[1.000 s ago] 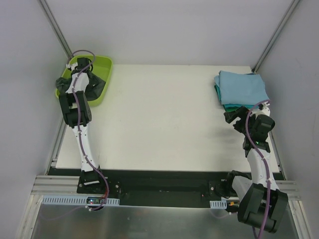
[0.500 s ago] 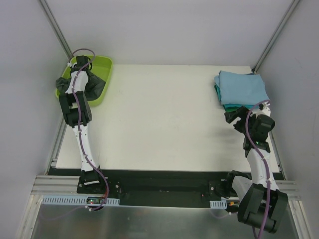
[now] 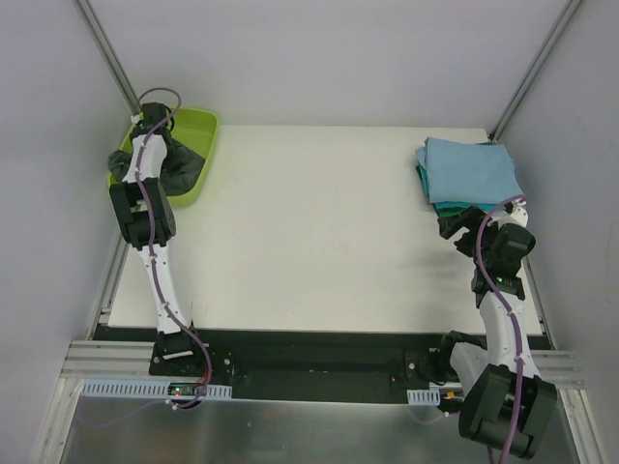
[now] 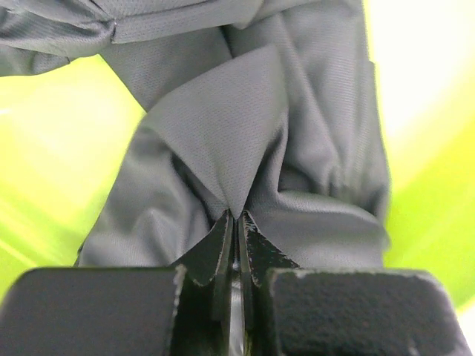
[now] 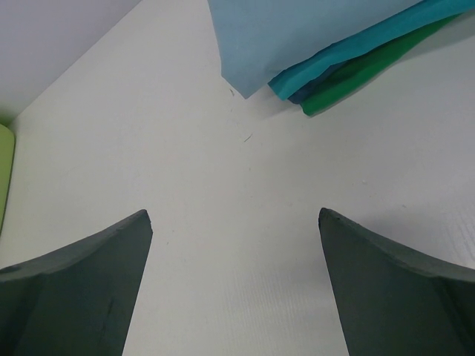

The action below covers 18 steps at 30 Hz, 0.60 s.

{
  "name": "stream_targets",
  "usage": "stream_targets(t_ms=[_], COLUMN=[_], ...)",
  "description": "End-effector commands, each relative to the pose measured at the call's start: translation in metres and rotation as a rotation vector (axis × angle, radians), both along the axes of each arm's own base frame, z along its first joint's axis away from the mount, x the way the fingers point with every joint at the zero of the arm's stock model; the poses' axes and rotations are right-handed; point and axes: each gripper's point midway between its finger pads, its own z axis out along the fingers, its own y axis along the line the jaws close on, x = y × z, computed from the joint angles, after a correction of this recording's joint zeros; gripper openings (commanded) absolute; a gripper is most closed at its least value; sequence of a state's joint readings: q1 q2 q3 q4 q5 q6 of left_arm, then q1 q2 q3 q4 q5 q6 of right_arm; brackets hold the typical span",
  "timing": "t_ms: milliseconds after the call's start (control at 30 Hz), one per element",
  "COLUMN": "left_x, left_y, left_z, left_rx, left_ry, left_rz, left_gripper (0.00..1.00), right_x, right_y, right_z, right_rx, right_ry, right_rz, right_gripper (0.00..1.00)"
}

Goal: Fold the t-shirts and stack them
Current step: Grab crumpled tshirt from bin with the left arm

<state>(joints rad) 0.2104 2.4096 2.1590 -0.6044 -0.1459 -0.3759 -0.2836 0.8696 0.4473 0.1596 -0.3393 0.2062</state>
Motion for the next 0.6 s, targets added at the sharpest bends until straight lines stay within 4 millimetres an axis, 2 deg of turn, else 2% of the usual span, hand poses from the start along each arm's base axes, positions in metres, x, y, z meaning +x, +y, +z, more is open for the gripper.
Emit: stream_targets(t_ms=[0, 167, 267, 400, 567], left_x=[0.007, -0.013, -0.033, -0.075, -0.15], left_y=[-0.019, -0.054, -0.077, -0.12, -0.198], left_z=[0.149, 0.231, 0.292, 0.386, 0.496], left_rx=[-0.009, -0.086, -0.101, -0.103, -0.112], left_ry=[-0.308, -0.523, -0.667, -0.883, -1.165], left_rz=[-0.102, -0.212, -0.288, -0.448, -0.721], left_gripper=[0.0, 0.0, 0.0, 0.0, 0.0], right_x=[0.004, 0.004, 0.004, 0.004, 0.004], right_y=[-0.002, -0.001, 0.0, 0.002, 0.003], right_z=[0.02, 0.022, 0.022, 0.024, 0.026], right_rx=[-0.039, -0.042, -0.039, -0.028, -0.027], right_ry=[-0.06, -0.07, -0.073, -0.081, -0.093], right_rz=[-0.001, 0.003, 0.007, 0.015, 0.019], right_gripper=[0.96, 0.96, 0.96, 0.96, 0.96])
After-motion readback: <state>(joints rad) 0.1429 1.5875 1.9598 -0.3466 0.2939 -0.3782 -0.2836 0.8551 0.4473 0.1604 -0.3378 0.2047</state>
